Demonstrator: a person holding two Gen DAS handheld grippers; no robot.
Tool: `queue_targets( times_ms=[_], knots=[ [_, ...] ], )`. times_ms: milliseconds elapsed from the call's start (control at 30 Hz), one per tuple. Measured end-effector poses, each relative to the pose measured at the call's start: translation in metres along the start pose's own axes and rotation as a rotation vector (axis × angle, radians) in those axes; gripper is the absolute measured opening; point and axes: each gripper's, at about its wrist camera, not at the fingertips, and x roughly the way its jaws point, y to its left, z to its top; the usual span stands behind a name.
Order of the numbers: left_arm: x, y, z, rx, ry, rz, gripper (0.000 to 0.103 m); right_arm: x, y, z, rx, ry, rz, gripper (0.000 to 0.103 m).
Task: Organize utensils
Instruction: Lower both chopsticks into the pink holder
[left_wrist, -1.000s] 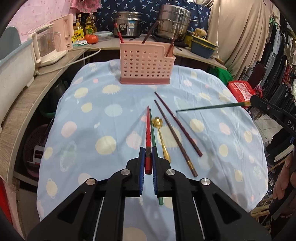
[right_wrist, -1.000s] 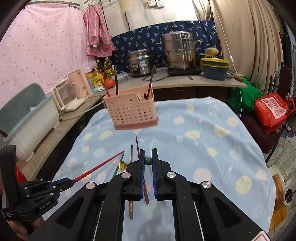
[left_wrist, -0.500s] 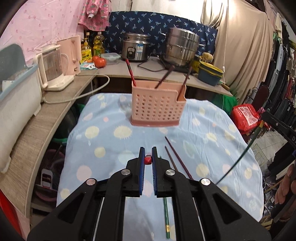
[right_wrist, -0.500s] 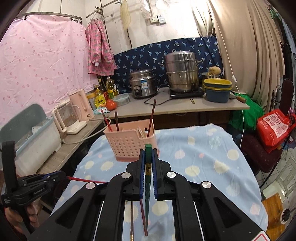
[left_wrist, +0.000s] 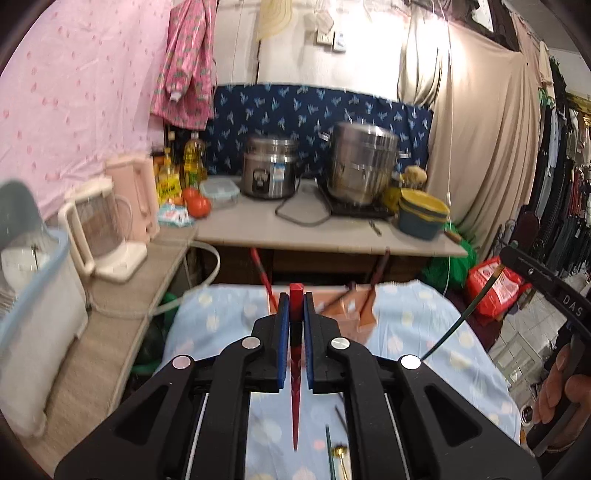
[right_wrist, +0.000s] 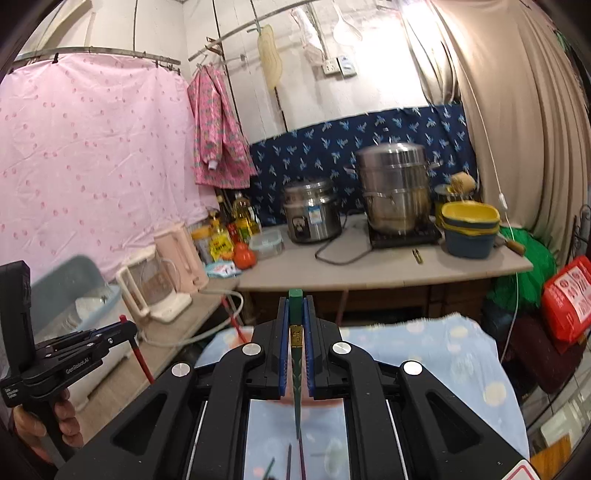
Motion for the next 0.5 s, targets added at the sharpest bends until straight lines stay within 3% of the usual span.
queue_targets(
  times_ms=[267,500],
  knots=[
    [0.026,0.006,0.077,-0.020,-0.136,0.007,0.007,0.053,0.005,0.058,0.025,-0.088,0.016,0.007],
    [0.080,0.008,0.085,-0.019,-0.116,0.002,0.007,0.117,0.002,0.055,0.069,-0.054,0.033,0.007]
  ],
)
